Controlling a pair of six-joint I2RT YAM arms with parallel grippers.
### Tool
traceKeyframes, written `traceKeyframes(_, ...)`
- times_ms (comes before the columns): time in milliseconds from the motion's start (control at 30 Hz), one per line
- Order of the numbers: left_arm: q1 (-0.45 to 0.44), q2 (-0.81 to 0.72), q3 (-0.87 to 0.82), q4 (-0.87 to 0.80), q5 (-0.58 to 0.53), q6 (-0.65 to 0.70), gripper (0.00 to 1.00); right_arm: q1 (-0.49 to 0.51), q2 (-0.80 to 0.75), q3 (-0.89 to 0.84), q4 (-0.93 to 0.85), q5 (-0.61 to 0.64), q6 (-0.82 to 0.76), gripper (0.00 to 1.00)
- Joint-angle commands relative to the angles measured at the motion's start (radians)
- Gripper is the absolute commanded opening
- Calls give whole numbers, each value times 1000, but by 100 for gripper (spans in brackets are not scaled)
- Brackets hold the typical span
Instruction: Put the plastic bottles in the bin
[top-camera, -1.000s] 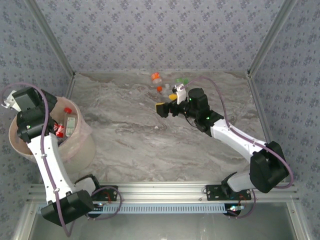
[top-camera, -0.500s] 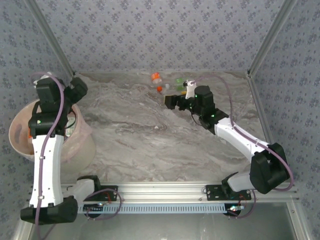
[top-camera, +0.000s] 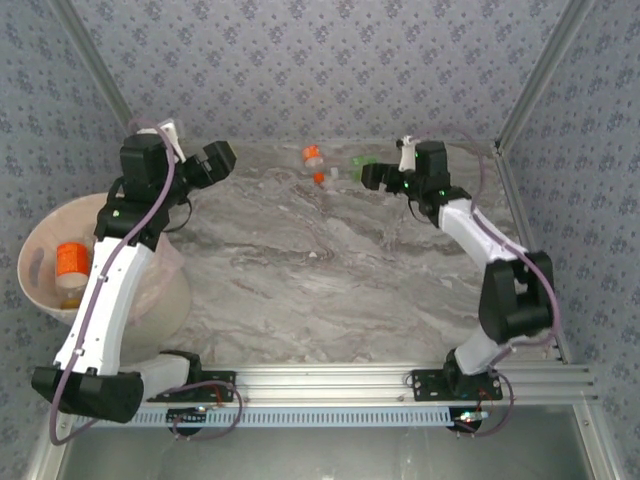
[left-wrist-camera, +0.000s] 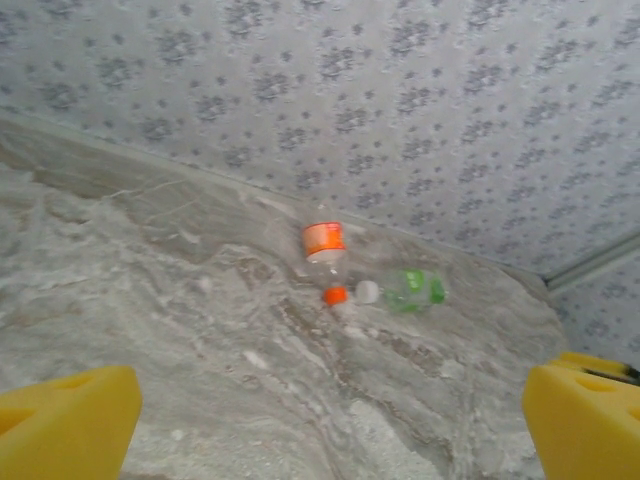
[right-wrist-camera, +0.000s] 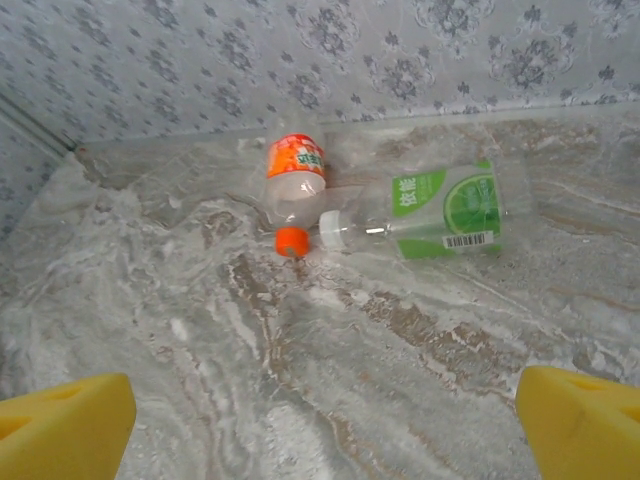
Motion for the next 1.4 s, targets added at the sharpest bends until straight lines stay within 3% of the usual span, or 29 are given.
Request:
traceKeyframes(0, -16, 12, -21, 104, 105, 6, 98, -25, 143, 186, -143, -33, 1, 100)
traceKeyframes(267, -35, 47, -59, 135, 111, 22, 98, -13, 479, 562, -283, 181, 371, 100)
traceKeyframes(333, -36, 58, -59, 131, 105, 31, 98, -2, 555, 651, -334, 212, 445, 94)
traceKeyframes(400, -36, 73, -53, 123, 100, 40, 98, -3, 619, 728, -345, 212, 517, 89)
traceKeyframes(467, -36, 86, -46, 111, 97, 50, 98, -5, 675, 814, -425, 251, 633, 90)
traceKeyframes(600, -35, 105, -39, 96, 82, 75, 98, -8, 741, 863, -381, 236, 737, 94)
traceKeyframes(700, -36, 121, -33, 84, 70, 90, 98, 1, 788, 904, -373, 260, 731, 100)
traceKeyframes(1033, -36, 180, -5, 63, 66, 108, 98, 7, 974, 1184, -611, 366, 639, 100)
traceKeyframes(1167, -36, 199, 3, 53, 75, 106, 98, 11, 973, 1185, -654, 380, 563, 100)
traceKeyframes(1367, -35, 210, 0, 53, 93, 93, 98, 19, 909, 1103, -729, 294, 452, 97)
